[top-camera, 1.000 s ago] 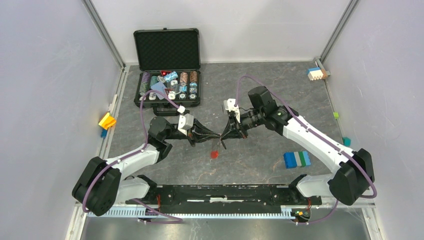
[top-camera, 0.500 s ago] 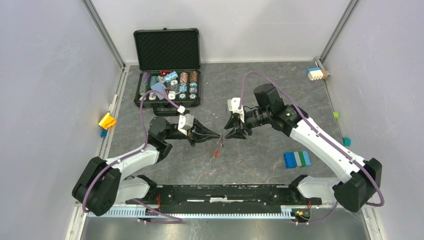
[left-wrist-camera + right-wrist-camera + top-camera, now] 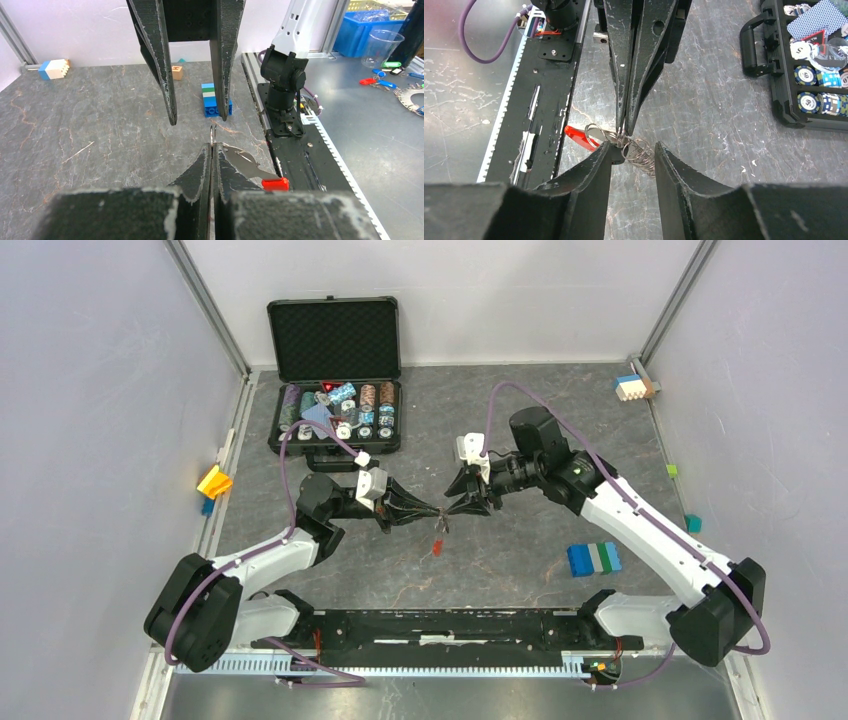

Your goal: Put the keys on the keyring

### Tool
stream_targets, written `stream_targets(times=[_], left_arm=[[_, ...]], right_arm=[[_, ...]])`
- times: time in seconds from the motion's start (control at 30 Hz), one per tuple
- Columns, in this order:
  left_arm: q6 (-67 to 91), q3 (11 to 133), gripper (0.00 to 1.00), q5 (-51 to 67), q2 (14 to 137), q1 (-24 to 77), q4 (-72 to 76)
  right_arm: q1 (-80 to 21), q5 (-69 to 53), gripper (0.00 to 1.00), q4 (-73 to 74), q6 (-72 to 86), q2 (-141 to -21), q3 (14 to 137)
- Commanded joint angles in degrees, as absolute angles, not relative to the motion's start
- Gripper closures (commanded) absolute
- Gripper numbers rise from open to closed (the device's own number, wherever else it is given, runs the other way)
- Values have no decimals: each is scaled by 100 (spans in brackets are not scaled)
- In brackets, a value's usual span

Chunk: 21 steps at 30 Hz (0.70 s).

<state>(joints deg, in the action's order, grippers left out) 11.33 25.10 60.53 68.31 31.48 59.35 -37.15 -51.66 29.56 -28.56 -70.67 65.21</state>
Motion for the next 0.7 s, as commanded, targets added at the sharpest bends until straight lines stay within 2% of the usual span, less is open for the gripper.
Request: stream_targets(times=[0.0, 0.2, 0.4, 0.67], left_arm=[[1244, 2566, 98, 6029, 6820, 3155, 6311], [1257, 2575, 98, 6011, 6821, 3152, 6308], [1256, 2575, 98, 6012, 6817, 3149, 6276], [1257, 2575, 98, 6016, 6812, 3158, 6275]], right_arm=[[-3803, -5315, 58, 2682, -2739, -7140, 6476], [-3856, -5322, 61, 2608, -2698, -7161, 6346], [-3874, -5352, 72, 2562, -2663, -7179, 6339], [-3901, -5401, 78, 2522, -2637, -7224, 6288]])
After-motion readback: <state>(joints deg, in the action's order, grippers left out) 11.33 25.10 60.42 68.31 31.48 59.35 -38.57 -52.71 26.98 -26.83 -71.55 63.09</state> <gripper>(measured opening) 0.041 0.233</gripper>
